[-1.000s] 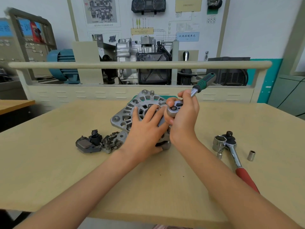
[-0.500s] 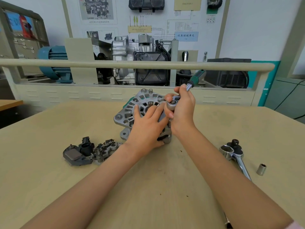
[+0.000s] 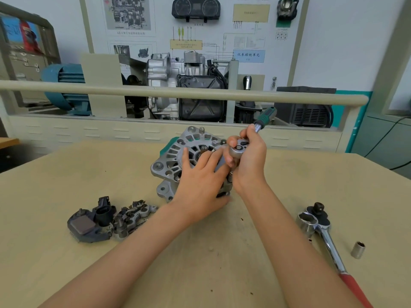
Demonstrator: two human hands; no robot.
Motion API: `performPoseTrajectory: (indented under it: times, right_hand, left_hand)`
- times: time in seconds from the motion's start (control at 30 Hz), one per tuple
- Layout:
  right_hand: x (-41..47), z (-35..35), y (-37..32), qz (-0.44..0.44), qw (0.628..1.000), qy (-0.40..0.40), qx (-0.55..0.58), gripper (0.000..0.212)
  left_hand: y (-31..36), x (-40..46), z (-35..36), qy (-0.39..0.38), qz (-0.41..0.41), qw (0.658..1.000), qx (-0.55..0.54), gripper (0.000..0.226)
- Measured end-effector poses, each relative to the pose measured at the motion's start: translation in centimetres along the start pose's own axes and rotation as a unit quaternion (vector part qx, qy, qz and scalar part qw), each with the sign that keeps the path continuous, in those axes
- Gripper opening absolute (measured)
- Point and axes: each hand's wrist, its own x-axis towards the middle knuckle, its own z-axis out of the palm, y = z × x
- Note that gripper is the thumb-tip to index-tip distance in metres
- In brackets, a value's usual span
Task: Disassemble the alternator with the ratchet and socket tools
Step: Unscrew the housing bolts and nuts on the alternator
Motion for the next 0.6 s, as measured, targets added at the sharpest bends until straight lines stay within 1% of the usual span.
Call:
performPoseTrajectory:
  times: [0.13,0.2,0.27,0.4,0.53,0.6]
  right_hand:
    - [-0.1,-0.2,0.0,-0.029,0.999,0.013,-0.008,0.033]
    - [-0.2,-0.3,0.1,-0.047,0.999,0.02,-0.004,0.033]
    - [-0.5,-0.3,0.1,-0.065,0.997,0.028,-0.008,0.031]
    - [-1.0,-0.2,0.1,-0.077,0.997,0.03,-0.008,0.026]
    - [-0.9,0.3,-0.3,-0.047,0.997,0.036,0.042,0.026]
    - [-0.7,0.6,-0.4,-0.036,0.997,0.052,0.037,0.026]
  left_hand:
    - [0.6,-0.3,-0.8,0.055,-0.037,0.988,-0.142,0.044]
    - [0.6,-0.2,-0.8,0.07,-0.047,0.98,-0.181,0.03]
    - [0.5,-0.1,-0.8,0.078,-0.058,0.972,-0.214,0.022]
    - [0.6,-0.2,-0.8,0.103,-0.084,0.953,-0.274,0.015]
    - [0.7,-0.1,-0.9,0.117,-0.104,0.942,-0.296,0.015]
    - [0.8,-0.1,-0.9,0.128,-0.101,0.938,-0.306,0.015]
